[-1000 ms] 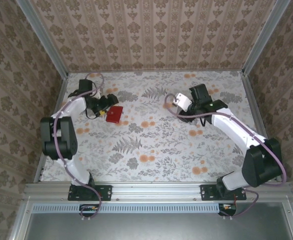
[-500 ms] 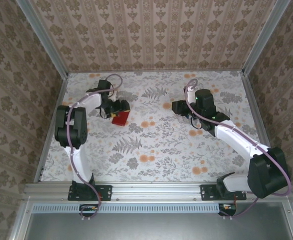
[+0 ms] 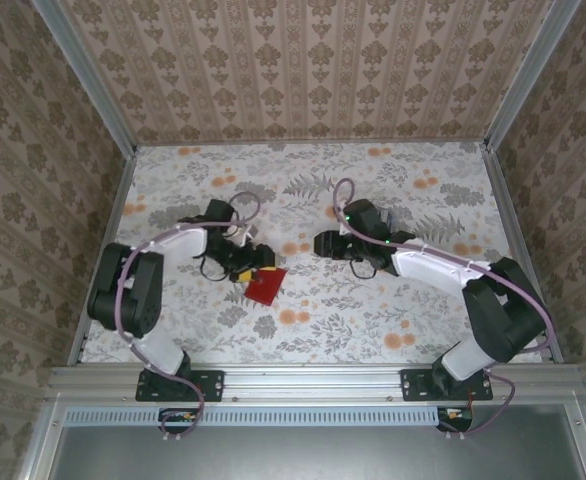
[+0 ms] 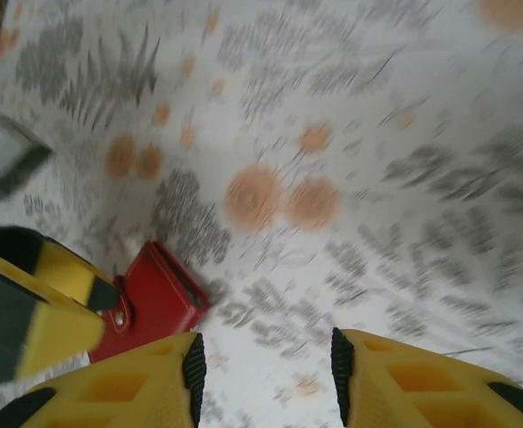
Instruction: Put the credit cards into the card holder
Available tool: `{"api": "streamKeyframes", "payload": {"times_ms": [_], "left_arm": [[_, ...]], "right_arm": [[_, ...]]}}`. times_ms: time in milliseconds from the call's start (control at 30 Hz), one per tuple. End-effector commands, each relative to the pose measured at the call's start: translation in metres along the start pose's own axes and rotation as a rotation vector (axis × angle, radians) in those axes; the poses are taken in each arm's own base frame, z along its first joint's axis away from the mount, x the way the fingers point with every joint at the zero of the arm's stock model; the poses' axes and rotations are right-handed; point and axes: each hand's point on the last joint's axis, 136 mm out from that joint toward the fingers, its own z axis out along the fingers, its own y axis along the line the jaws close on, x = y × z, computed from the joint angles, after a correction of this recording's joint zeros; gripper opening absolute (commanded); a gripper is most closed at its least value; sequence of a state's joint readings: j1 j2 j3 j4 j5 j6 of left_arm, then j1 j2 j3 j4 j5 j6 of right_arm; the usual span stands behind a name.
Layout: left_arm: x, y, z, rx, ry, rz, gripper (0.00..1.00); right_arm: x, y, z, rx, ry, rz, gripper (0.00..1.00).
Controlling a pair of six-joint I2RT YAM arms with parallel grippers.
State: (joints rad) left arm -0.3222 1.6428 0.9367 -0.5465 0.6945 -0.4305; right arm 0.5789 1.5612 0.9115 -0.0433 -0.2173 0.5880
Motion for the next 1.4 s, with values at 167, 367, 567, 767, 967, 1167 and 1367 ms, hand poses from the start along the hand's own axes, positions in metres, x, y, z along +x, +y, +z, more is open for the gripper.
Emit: {"api": "streamKeyframes", "payload": {"times_ms": [167, 367, 567, 767, 967, 1167, 1367], "left_arm": [[-0.004, -0.009, -0.074, 0.086, -0.172, -0.074, 0.79], [0.036, 0.015, -0.064, 0.081, -0.169, -0.209, 0.73], [0.063, 0.032, -0.062, 0.032, -0.198, -0.270, 0.66], [0.072, 0.030, -0.044, 0.095, -0.178, -0.306, 0.57], [0.064, 0.027, -0.029, 0.090, -0.150, -0.284, 0.48], [0.036, 0.011, -0.049, 0.083, -0.200, -0.224, 0.50], [0.013, -0.004, -0.072, 0.092, -0.276, -0.182, 0.52]], "right_arm": [[0.060, 0.075, 0.056, -0.103, 0.284, -0.096, 0.61], [0.068, 0.064, 0.082, -0.023, 0.445, -0.282, 0.57], [0.078, 0.057, 0.094, -0.012, 0.569, -0.367, 0.57], [0.091, 0.068, 0.099, -0.099, 0.634, -0.347, 0.44], [0.097, 0.073, 0.100, -0.120, 0.634, -0.244, 0.18], [0.081, 0.086, 0.093, -0.154, 0.480, -0.024, 0.00], [0.048, 0.051, 0.067, 0.009, 0.149, 0.359, 0.00]]}}
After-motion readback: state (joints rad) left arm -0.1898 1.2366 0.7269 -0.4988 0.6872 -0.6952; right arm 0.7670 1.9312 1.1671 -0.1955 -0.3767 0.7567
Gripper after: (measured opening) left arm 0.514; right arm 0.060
